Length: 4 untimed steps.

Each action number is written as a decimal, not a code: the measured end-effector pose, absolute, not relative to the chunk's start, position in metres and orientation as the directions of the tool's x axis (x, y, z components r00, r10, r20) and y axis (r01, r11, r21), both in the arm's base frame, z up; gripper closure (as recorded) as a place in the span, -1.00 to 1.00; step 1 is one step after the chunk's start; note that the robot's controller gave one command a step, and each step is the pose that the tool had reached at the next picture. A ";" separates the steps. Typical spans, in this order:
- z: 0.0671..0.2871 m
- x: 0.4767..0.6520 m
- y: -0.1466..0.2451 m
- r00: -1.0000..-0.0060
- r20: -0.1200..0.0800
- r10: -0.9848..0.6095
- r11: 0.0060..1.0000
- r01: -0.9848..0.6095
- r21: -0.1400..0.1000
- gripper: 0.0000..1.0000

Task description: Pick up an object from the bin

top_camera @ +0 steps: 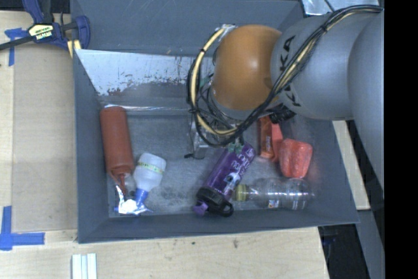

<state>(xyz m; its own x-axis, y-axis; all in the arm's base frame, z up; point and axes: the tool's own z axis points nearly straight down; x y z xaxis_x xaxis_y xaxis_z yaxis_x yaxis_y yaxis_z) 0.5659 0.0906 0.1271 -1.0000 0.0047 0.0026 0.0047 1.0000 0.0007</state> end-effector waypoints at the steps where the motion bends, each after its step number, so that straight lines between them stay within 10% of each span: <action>1: 0.152 0.558 0.086 -1.000 -0.003 0.009 1.000 0.009 0.001 -1.00; 4: 0.151 0.534 0.056 -0.998 -0.003 -0.064 0.998 -0.064 0.000 -1.00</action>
Offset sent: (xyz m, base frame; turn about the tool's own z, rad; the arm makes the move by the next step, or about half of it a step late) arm 0.0000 0.0000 0.0000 0.0000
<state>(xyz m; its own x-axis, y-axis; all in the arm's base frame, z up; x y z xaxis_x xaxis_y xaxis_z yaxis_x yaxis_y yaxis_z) 0.5336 0.0565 0.1510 -0.9979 -0.0644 -0.0027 -0.0644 0.9979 0.0004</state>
